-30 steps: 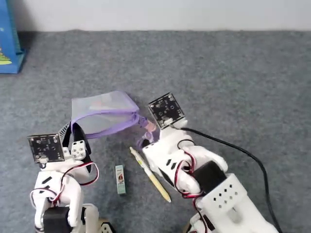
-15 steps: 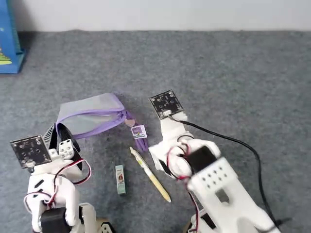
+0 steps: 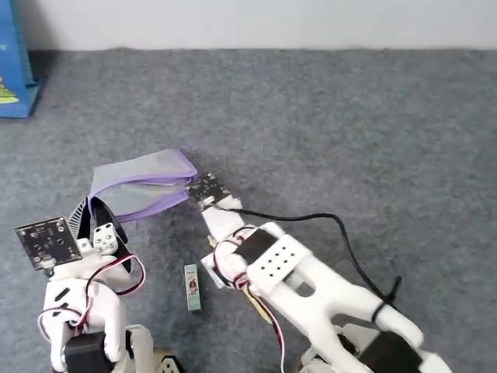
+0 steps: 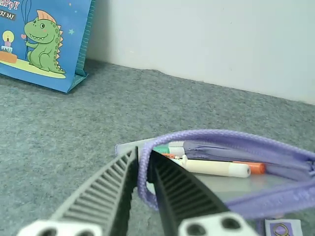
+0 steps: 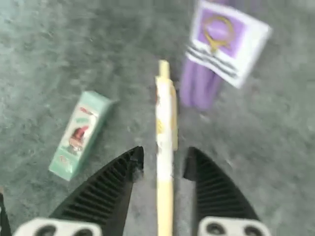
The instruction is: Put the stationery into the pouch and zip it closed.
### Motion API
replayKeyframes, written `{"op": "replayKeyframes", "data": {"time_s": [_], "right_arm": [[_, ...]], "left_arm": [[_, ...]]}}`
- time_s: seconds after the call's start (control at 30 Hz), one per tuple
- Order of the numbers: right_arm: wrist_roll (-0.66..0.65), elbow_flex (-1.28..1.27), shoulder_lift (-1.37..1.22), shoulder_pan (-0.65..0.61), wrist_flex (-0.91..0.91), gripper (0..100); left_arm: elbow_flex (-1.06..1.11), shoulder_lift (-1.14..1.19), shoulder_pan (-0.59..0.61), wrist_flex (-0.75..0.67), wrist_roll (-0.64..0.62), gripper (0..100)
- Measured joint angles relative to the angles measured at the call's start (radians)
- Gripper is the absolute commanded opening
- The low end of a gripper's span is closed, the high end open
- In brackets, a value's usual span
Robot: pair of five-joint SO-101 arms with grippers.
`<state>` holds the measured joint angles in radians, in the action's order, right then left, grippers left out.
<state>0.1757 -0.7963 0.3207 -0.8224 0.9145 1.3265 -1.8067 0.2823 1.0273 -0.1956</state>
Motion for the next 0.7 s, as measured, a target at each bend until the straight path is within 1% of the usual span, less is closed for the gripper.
{"op": "replayKeyframes", "data": {"time_s": [0.13,0.3,0.37,0.43,0.47,0.53,0.6,0.7], "right_arm": [[0.0,0.0,-0.089,-0.003,-0.08,14.3],[0.0,0.018,-0.213,-0.002,-0.137,14.1],[0.0,0.025,-0.244,-0.002,-0.141,10.1],[0.0,0.026,-0.25,-0.002,-0.141,1.8],[0.0,0.026,-0.25,0.005,-0.141,0.1],[0.0,0.028,-0.252,0.023,-0.141,2.4],[0.0,0.028,-0.253,0.038,-0.135,0.6],[0.002,0.029,-0.252,0.063,-0.1,0.9]], "left_arm": [[0.0,0.0,0.0,0.0,-0.003,1],[0.0,0.0,0.0,0.0,-0.003,1],[0.0,0.0,0.002,0.0,-0.003,1],[0.0,0.0,0.002,0.0,-0.003,1],[0.0,0.0,0.002,0.0,-0.003,1],[0.0,0.0,0.0,0.0,-0.003,1],[0.0,0.0,0.003,0.0,-0.003,1],[0.0,0.0,0.003,0.0,-0.003,1]]}}
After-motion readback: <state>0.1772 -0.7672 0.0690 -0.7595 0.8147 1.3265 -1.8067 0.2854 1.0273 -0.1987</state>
